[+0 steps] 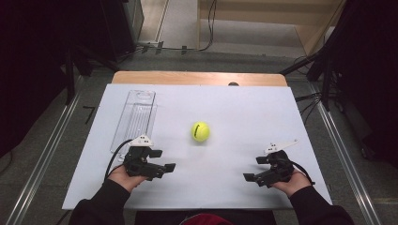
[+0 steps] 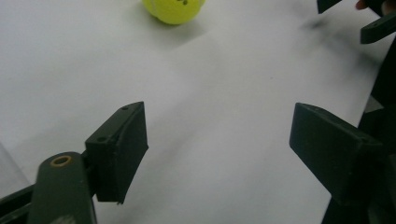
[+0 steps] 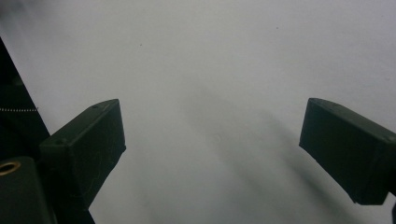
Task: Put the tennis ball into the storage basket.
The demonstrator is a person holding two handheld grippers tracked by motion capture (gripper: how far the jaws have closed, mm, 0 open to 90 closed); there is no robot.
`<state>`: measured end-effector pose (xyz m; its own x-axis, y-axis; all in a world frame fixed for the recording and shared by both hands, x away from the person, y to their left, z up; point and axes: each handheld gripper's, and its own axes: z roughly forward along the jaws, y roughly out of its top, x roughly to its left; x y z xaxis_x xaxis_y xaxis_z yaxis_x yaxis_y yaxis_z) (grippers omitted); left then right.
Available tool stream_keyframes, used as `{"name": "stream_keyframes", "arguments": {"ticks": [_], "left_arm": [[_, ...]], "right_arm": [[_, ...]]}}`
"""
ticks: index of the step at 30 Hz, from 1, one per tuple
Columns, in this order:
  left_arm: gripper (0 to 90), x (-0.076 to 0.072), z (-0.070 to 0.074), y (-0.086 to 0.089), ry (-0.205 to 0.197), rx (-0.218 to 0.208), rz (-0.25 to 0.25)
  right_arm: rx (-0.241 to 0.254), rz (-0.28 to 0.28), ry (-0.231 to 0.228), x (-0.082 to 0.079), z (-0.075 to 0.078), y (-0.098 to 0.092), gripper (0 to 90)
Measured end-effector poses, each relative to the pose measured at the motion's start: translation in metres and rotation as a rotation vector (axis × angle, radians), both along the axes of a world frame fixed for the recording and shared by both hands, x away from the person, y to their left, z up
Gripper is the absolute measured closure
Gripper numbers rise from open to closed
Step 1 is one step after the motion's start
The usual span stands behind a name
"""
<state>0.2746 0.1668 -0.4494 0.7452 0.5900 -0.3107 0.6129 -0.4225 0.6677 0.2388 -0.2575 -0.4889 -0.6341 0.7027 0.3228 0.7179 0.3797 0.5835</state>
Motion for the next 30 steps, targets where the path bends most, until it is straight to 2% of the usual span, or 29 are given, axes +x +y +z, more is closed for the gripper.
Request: {"name": "stream_keyframes", "arguments": {"ticks": [4, 7, 8, 9, 13, 18, 30], "left_arm": [[18.9, 0.001, 0.004, -0.002, -0.02, 0.005, 0.0], [9.2, 0.006, 0.004, -0.003, 0.013, -0.028, 0.0], [1.5, 0.007, 0.003, -0.004, 0.024, -0.035, -0.008], [0.0, 0.007, 0.004, -0.005, 0.022, -0.037, -0.009], [0.0, 0.009, 0.005, -0.008, 0.005, -0.034, -0.014], [0.0, 0.015, 0.005, -0.013, 0.004, -0.008, -0.019], [0.0, 0.027, 0.005, -0.024, 0.0, 0.008, -0.018]], "right_arm": [[0.001, 0.006, 0.001, 0.0, -0.001, 0.001, 5.1], [0.005, 0.01, -0.003, 0.0, 0.0, 0.002, 5.1], [0.006, 0.01, -0.004, 0.0, 0.0, 0.002, 5.2], [0.006, 0.008, -0.003, 0.0, 0.0, 0.001, 5.3], [0.005, 0.006, -0.003, 0.0, 0.0, 0.0, 5.4], [0.008, 0.007, -0.006, 0.0, 0.001, 0.001, 5.3], [0.012, 0.006, -0.012, -0.001, 0.001, 0.0, 5.4]]}}
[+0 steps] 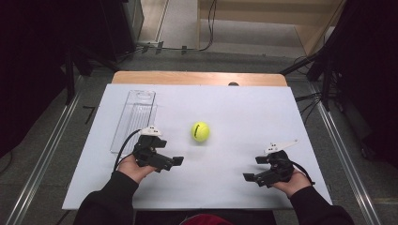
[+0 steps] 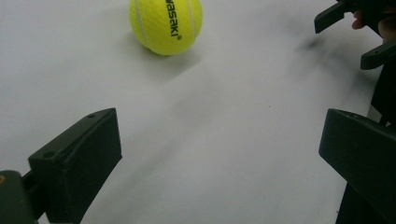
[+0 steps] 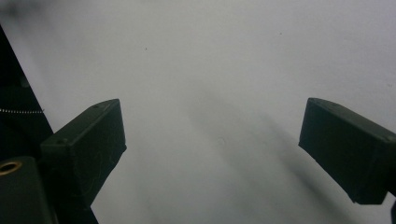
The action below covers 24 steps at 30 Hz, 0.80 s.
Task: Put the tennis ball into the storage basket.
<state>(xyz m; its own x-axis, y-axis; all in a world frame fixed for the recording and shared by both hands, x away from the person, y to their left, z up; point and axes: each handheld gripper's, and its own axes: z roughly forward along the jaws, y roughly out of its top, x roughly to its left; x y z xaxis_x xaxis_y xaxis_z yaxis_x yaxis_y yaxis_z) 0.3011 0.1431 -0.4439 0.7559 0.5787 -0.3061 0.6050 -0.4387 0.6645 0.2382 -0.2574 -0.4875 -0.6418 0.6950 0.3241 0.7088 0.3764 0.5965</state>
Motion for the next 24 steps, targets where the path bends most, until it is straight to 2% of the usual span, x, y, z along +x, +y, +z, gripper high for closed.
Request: {"name": "stream_keyframes", "arguments": {"ticks": [8, 15, 18, 24], "left_arm": [[0.0, 0.007, 0.002, -0.005, -0.001, -0.013, 0.007], [0.0, 0.012, 0.004, -0.009, 0.002, -0.004, 0.01], [0.0, 0.017, 0.004, -0.01, 0.015, 0.001, 0.012], [0.1, 0.022, 0.004, -0.013, 0.011, 0.011, 0.016]], "right_arm": [[0.0, -0.001, 0.004, 0.0, 0.0, 0.0, 5.3], [0.001, 0.0, 0.005, 0.0, 0.0, 0.0, 5.4], [0.0, -0.002, 0.004, 0.0, 0.0, 0.0, 5.4], [-0.002, 0.002, 0.005, 0.0, 0.0, 0.0, 5.4]]}}
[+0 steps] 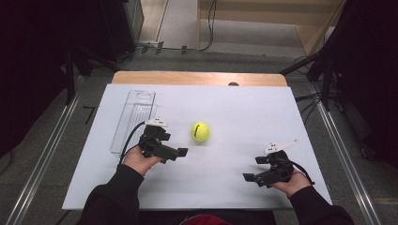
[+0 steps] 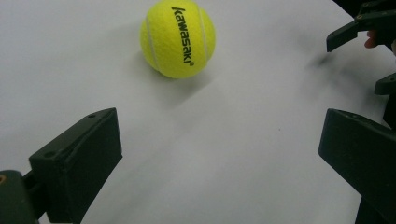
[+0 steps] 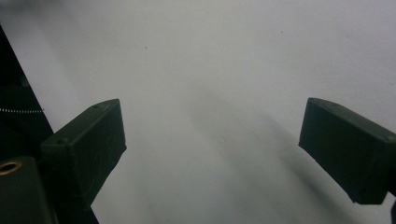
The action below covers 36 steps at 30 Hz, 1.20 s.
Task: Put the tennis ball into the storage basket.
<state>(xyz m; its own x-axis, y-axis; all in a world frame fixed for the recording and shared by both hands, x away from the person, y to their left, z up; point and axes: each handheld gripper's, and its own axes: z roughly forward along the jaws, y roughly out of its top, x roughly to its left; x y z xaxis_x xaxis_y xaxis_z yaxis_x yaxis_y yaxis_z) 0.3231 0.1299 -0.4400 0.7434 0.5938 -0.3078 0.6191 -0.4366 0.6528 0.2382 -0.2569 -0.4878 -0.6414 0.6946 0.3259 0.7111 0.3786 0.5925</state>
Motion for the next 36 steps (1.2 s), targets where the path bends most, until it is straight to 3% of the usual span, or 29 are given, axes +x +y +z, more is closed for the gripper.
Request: {"name": "stream_keyframes", "arguments": {"ticks": [4, 13, 36], "left_arm": [[0.0, 0.002, 0.0, -0.001, 0.007, -0.014, 0.002], [0.1, 0.009, 0.002, -0.006, -0.008, 0.018, 0.002], [0.1, 0.026, 0.006, -0.019, -0.026, 0.021, 0.02]], "right_arm": [[-0.001, 0.002, -0.001, 0.0, 0.0, 0.0, 5.4], [0.004, -0.015, -0.003, 0.0, 0.0, 0.0, 5.3], [-0.011, -0.014, -0.001, 0.0, -0.001, 0.0, 5.3]]}}
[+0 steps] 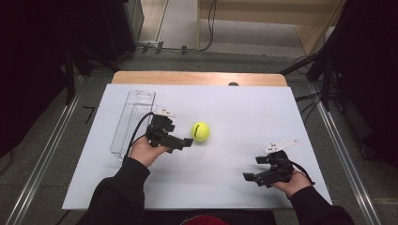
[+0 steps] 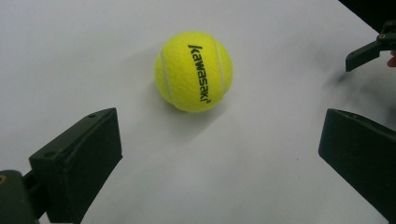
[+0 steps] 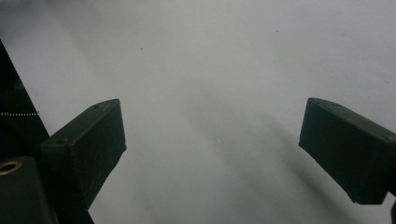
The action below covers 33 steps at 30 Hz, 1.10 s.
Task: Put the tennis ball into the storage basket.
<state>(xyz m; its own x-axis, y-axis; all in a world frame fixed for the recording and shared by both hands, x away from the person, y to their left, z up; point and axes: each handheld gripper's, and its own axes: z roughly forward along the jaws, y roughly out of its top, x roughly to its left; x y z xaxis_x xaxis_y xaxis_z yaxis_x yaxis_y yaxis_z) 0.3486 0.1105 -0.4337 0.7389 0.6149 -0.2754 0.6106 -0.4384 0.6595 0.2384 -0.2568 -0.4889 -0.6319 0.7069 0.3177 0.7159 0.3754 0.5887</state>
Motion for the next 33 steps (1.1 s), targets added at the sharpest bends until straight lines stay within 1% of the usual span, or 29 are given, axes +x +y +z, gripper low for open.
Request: {"name": "stream_keyframes", "arguments": {"ticks": [2, 7, 10, 13, 20, 23, 30, 33], "left_arm": [[0.1, 0.001, 0.0, 0.0, 0.003, 0.0, -0.002], [0.1, 0.006, 0.0, -0.006, -0.007, 0.017, -0.004], [0.1, 0.008, -0.001, -0.01, -0.003, 0.012, -0.008], [0.1, 0.01, -0.001, -0.014, -0.01, 0.025, -0.017], [0.1, 0.016, -0.001, -0.019, -0.009, 0.013, -0.01], [0.1, 0.019, 0.001, -0.021, -0.013, 0.012, -0.013], [0.1, 0.024, 0.002, -0.024, -0.018, 0.004, -0.002], [0.2, 0.027, 0.002, -0.026, -0.019, 0.01, -0.003]], "right_arm": [[-0.002, 0.002, 0.001, 0.0, 0.0, 0.0, 5.3], [-0.001, 0.002, 0.001, 0.0, 0.0, 0.0, 5.3], [0.0, 0.003, 0.0, 0.0, 0.0, 0.0, 5.3], [0.0, 0.003, 0.001, 0.0, 0.0, 0.001, 5.4], [0.001, 0.002, -0.002, 0.0, 0.0, 0.0, 5.3], [0.002, 0.003, -0.003, 0.0, 0.0, 0.0, 5.4], [0.009, -0.002, -0.015, 0.0, 0.0, 0.0, 5.3], [0.009, -0.001, -0.016, 0.0, 0.0, 0.0, 5.3]]}}
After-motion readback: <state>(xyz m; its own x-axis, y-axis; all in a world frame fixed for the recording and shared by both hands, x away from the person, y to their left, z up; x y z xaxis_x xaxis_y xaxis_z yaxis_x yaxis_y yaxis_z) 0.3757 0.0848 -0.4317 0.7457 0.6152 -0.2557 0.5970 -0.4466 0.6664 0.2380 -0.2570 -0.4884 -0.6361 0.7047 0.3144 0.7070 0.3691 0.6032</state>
